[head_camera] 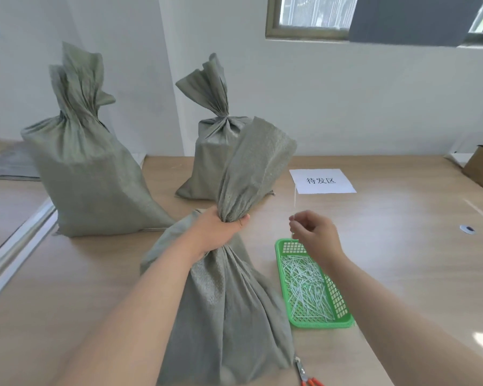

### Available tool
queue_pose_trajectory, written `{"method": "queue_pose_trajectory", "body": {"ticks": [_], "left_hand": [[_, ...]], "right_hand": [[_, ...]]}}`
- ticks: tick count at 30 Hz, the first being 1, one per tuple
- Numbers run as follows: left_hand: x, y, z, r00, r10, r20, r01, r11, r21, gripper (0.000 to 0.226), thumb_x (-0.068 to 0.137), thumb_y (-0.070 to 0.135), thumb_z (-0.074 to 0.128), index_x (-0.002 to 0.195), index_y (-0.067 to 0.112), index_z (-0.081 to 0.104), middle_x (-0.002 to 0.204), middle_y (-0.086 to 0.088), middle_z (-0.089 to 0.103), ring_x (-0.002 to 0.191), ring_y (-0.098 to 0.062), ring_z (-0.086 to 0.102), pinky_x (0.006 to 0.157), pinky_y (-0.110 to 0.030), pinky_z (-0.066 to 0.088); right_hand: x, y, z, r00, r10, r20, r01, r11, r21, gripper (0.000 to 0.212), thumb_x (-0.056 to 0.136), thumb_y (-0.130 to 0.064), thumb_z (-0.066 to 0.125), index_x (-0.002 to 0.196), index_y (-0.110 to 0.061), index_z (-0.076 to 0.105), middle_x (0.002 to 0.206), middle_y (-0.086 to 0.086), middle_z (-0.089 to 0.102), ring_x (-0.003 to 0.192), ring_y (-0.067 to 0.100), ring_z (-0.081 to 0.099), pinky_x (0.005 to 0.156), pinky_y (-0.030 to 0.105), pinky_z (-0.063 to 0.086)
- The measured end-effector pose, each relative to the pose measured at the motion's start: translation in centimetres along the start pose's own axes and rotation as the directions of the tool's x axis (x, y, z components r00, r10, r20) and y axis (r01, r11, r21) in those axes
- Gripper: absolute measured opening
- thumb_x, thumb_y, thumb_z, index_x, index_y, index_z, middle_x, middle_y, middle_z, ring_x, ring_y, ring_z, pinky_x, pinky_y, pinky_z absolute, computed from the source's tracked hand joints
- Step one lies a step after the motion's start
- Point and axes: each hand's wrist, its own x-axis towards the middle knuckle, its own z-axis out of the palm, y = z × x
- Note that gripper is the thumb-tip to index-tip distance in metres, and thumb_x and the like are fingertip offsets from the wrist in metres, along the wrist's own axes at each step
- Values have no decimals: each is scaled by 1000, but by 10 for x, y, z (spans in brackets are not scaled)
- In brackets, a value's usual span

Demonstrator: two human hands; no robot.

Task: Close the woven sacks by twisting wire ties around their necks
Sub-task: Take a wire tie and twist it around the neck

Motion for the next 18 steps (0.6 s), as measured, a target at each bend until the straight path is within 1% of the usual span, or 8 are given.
{"method": "queue_pose_trajectory", "body": {"ticks": [4,7,8,10,12,15,17,18], "left_hand": [[0,-4,-1,999,17,-39,-19,999,-50,17,89,41,74,79,29,67,59,20,54,63,-1,49,70,-24,42],[-2,-6,-2,996,69,-58,-73,995,-74,28,91,40,73,64,29,70,56,15,57,60,-8,53,66,-26,42],[-2,-8,-3,994,93,-66,-98,991,-87,26,91,39,73,66,32,71,64,16,64,66,-7,60,67,-24,46],[-4,-9,-6,985,133,-106,-145,984,-108,7,89,42,74,91,36,75,93,14,74,95,-4,68,83,-24,55],[-1,-17,-8,957,204,-207,-204,979,23,43,78,63,70,107,32,71,110,6,67,115,-14,60,99,-38,53],[-6,-17,-9,920,258,-295,-187,951,247,78,63,80,50,117,25,62,116,6,50,113,-9,36,107,-35,34],[-12,-15,-10,914,260,-311,-164,939,302,76,64,81,49,115,26,59,112,11,48,107,-4,26,107,-35,28],[-12,-16,-10,900,282,-332,-163,924,345,65,68,78,54,107,26,60,106,13,49,107,-4,27,107,-35,27]], "right_hand": [[-7,-47,39,1000,25,1,-25,960,279,5,89,-2,64,87,-2,68,73,8,70,61,16,65,60,28,51],[-14,-62,66,994,105,-7,-91,890,448,8,89,-4,67,82,-8,66,77,11,73,65,21,68,61,28,53],[-18,-65,75,991,135,3,-119,864,490,7,89,-5,68,82,-8,66,77,12,73,65,21,69,61,29,53],[-24,-67,92,985,169,33,-160,829,536,3,87,-5,70,87,-5,67,75,13,72,66,20,69,63,32,53],[-31,-69,106,978,198,65,-198,785,586,4,86,-1,68,88,-3,67,79,18,72,71,23,69,70,38,55],[-35,-71,118,961,242,131,-269,732,626,13,85,5,64,97,7,68,95,29,72,81,30,67,78,42,54],[-36,-70,121,947,267,178,-319,726,610,17,83,7,64,99,12,68,95,33,70,83,33,63,78,45,50],[-37,-70,122,941,273,202,-339,724,600,17,82,10,64,97,14,68,93,34,69,83,34,61,79,47,48]]}}
